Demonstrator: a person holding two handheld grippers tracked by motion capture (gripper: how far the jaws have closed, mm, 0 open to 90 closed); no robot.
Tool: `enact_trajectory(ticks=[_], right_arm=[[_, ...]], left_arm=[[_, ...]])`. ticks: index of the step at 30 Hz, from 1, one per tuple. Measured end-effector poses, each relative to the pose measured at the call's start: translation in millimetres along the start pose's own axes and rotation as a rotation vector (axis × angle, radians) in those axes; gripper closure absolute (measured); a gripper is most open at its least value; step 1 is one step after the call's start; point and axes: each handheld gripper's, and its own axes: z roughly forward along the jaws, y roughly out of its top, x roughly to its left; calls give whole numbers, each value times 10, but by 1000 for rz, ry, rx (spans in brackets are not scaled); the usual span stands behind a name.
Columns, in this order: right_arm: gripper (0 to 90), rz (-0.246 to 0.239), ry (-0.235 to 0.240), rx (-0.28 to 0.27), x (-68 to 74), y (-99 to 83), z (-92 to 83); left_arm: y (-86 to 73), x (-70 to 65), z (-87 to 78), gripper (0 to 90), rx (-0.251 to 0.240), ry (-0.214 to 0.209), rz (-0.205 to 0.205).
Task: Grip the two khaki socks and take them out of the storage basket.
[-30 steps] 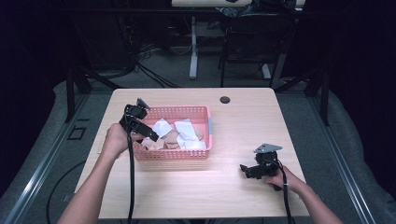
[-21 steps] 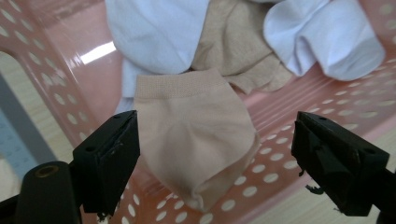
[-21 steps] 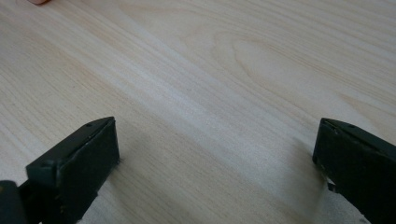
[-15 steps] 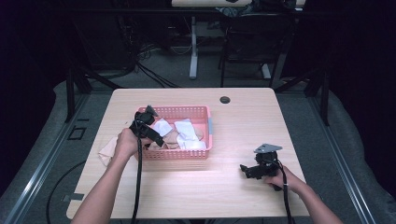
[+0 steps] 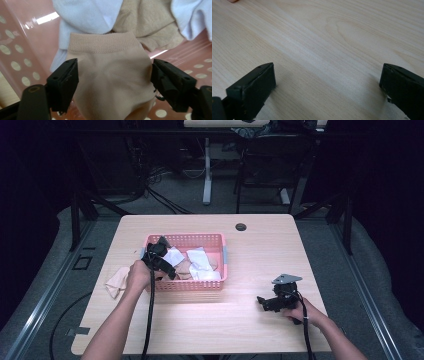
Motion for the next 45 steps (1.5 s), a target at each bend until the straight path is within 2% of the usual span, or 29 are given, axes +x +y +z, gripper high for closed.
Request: enact_trajectory(ticks=[5,9,10,14,21,31,45], right_arm=[[0,-1,2,2,-2,1,0],[0,-1,2,2,-2,1,-1],[0,-1,2,1,-2,1,0],[0,0,0,0,-1,0,0],[0,-1,2,2,-2,1,0],[0,-1,2,2,-2,1,-1],[0,-1,2,2,-2,1,-1]], left_arm=[[-8,16,38,347,14,12,-28],[-22,36,36,505,19,13,-33],[-26,40,33,558,20,16,-27],[-46,64,-11,677,9,8,-22],[-79,97,-154,822,-24,12,-5],[-83,94,-420,844,-90,26,25],[26,78,-799,846,-145,63,62]])
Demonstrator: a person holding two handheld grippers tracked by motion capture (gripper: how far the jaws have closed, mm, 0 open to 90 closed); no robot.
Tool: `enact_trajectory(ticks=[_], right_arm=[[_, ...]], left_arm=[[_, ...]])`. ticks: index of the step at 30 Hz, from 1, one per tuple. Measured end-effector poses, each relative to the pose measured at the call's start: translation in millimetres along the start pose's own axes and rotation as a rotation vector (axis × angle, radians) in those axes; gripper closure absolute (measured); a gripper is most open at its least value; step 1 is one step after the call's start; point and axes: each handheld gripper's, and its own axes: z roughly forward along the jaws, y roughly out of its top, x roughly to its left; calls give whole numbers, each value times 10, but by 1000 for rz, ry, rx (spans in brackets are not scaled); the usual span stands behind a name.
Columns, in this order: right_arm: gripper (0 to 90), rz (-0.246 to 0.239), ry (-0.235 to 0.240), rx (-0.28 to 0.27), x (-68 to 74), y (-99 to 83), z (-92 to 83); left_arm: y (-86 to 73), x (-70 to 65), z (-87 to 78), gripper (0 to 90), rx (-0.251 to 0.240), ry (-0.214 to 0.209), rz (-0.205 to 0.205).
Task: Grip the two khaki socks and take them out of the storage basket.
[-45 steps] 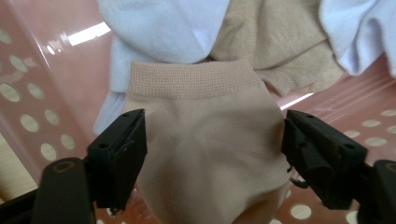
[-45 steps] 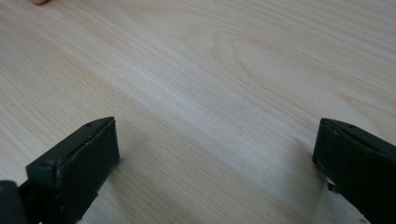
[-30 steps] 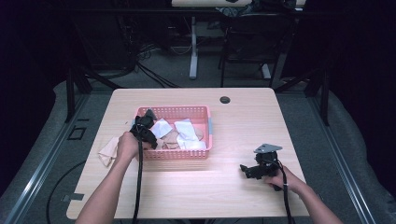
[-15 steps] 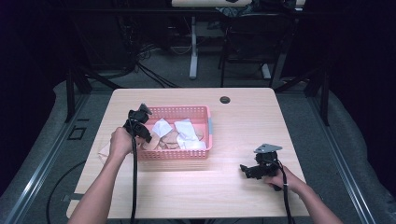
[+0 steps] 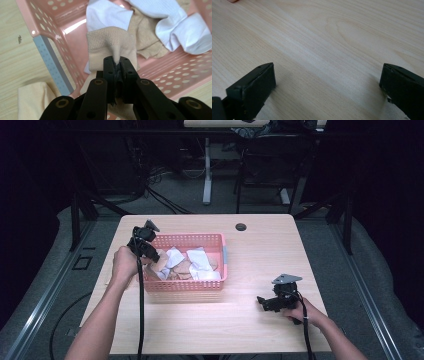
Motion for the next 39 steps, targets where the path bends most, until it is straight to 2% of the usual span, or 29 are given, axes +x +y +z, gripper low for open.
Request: enact_trajectory(ticks=[16,24,31,39], right_arm=[[0,-3,-5,2,-1,0,-2],[0,-1,-5,4,1,-1,-3],[0,-8,-3,8,-3,-1,-6],[0,-8,-2,9,-4,-1,-6]], left_arm=[[210,-47,-425,845,-46,17,35],[212,-17,-667,844,-65,35,42],[99,144,-856,842,-77,53,19],[-135,443,-985,836,-80,80,-42]])
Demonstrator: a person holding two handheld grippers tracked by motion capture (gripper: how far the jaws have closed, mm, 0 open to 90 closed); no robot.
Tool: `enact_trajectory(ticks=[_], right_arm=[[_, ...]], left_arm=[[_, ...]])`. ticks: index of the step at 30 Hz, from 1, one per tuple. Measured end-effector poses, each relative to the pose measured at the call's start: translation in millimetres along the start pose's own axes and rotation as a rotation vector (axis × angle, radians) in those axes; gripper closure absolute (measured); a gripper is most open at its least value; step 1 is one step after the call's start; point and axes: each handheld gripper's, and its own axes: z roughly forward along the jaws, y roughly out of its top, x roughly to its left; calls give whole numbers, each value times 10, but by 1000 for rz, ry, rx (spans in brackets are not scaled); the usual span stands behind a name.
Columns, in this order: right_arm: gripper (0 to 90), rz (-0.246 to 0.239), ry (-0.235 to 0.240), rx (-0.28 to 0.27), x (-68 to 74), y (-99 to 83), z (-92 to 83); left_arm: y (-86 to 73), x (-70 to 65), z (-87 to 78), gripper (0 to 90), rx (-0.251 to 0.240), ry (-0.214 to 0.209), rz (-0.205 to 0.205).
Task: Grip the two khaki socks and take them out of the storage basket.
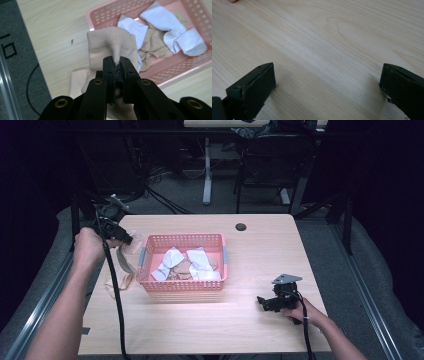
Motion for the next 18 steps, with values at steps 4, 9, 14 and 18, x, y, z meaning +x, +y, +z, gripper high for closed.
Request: enact_trajectory(ticks=[4,9,14,18], right_arm=[[0,-1,0,-2,0,0,1],[0,-2,-1,-2,-1,0,1],[0,5,2,-9,3,-1,5],[0,5,2,-9,3,-1,5]], left_arm=[[-111,160,-17,835,5,20,-42],[-259,363,34,835,-8,50,-98],[-378,534,166,835,15,40,-116],[-469,606,337,831,36,33,-135]])
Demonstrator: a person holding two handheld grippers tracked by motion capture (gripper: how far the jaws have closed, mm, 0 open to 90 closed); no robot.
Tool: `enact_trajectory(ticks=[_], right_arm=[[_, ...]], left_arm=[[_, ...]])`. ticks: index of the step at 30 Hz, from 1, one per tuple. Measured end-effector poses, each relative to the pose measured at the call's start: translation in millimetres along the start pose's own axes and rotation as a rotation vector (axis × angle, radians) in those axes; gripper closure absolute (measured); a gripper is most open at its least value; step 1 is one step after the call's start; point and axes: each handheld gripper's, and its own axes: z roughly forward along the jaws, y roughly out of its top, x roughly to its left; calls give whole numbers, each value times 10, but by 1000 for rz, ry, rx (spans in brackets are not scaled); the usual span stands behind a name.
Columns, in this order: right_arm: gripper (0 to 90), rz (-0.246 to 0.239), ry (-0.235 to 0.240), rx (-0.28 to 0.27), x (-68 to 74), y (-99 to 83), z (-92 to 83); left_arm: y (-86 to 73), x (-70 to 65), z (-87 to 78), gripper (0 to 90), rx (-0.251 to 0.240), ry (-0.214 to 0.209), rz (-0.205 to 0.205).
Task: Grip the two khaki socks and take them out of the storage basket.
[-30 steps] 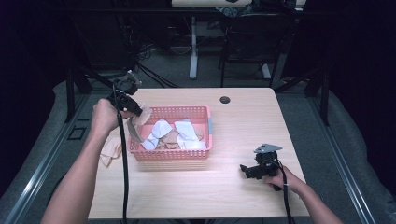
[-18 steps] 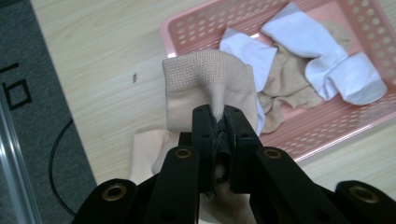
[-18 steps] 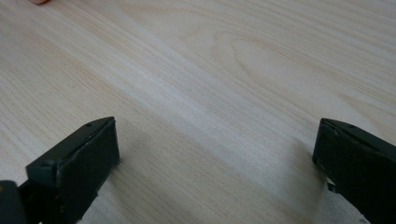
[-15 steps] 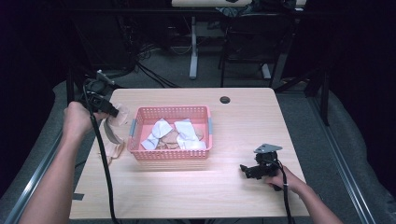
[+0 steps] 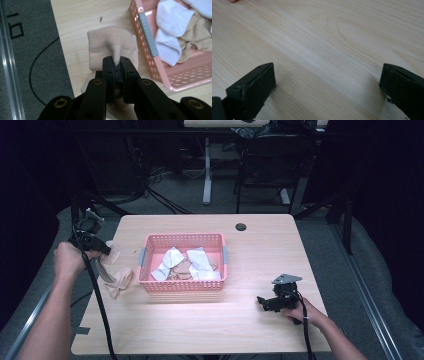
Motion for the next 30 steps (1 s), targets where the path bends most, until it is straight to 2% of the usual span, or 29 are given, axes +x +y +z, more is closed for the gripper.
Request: enact_trajectory(ticks=[10,16,21,23,25,27,28,30], right_arm=[[0,-1,0,0,-1,0,0],[0,0,0,0,-1,0,1],[0,0,0,1,-2,0,0],[0,0,0,1,-2,0,0],[0,1,-2,-1,0,0,1],[0,0,0,0,-2,0,1],[0,0,1,0,-2,0,1],[0,3,0,0,0,1,1]], left_arm=[[-124,91,407,828,47,-8,-38],[-195,124,649,821,54,-6,-58],[-264,136,850,795,64,-21,-82],[-289,133,923,759,74,-31,-92],[-308,129,981,682,86,-36,-99],[-322,125,1003,569,76,-32,-102],[-325,124,992,507,69,-28,-115],[-333,128,943,398,47,-25,-111]])
